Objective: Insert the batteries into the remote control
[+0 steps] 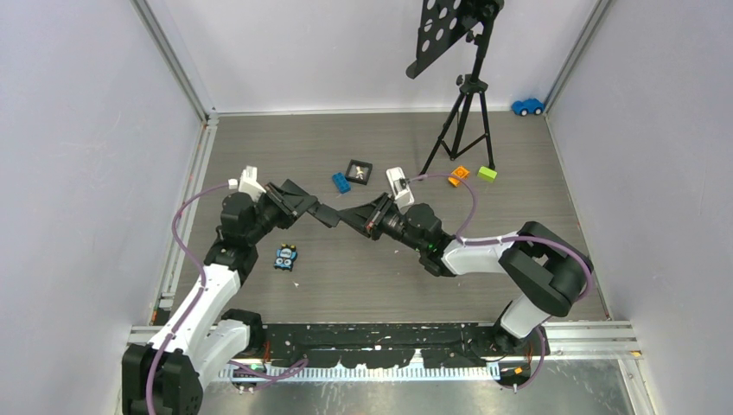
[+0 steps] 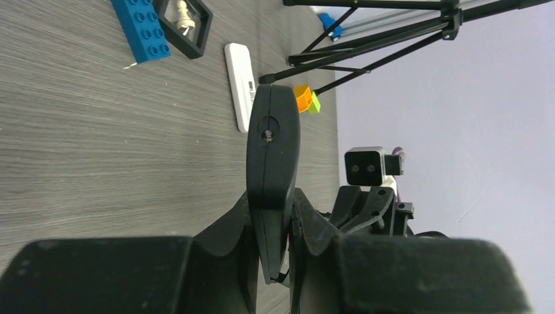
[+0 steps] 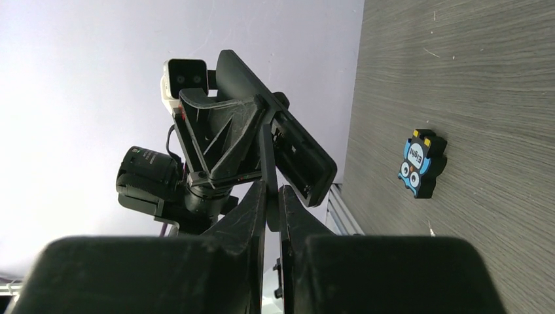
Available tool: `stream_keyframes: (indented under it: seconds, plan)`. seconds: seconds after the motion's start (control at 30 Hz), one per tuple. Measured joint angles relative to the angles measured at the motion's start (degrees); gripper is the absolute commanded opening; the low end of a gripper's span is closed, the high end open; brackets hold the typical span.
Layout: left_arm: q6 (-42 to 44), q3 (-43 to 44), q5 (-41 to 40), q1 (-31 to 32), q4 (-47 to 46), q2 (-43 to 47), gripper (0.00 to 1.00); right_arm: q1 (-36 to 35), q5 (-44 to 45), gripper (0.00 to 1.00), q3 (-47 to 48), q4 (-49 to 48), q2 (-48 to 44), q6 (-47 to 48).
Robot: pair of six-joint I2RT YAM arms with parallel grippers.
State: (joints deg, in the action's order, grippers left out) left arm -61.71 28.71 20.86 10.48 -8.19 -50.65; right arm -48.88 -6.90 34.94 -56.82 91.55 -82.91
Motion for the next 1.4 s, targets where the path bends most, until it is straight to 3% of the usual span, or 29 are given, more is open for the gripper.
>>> stream_keyframes:
  seconds: [0.27,0.53,0.73,0.83,0.9,1.0,1.07,1.27,1.4]
  plan:
    - [3.8,0.0,-1.6,0.0,3.1,-0.9,0.0,2.0,-0.1,0.01,0.3,4.8,-0.5,2.2]
    - [8.5,-0.8,0.2,0.0,5.4,0.5,0.0,6.1,3.7,0.0,-4.3,16.0,-9.6,9.0]
    - [10.0,-1.4,5.2,0.0,4.9,1.5,0.0,6.1,9.2,0.08,-5.7,26.8,-11.8,16.2]
    - [10.1,-1.4,5.9,0.0,5.0,1.6,0.0,6.2,10.8,0.14,-8.1,30.0,-11.8,17.8]
    - [10.1,-1.4,6.4,0.0,5.0,1.4,0.0,6.4,11.4,0.23,-9.2,32.1,-11.5,18.4]
    - [10.1,-1.3,7.4,0.0,4.8,0.4,0.0,6.7,12.3,0.49,-9.4,35.2,-11.1,18.9]
    - [10.1,-1.0,8.0,0.0,5.0,-0.8,0.0,6.8,13.6,0.59,-9.4,37.3,-11.3,19.9]
    - [10.6,0.8,10.9,0.0,5.5,-4.5,0.0,6.9,15.5,0.66,-9.3,42.6,-17.4,24.7]
    - [11.5,2.3,14.8,0.0,5.5,-6.1,0.0,7.1,9.6,0.66,-8.8,40.4,-21.4,30.0]
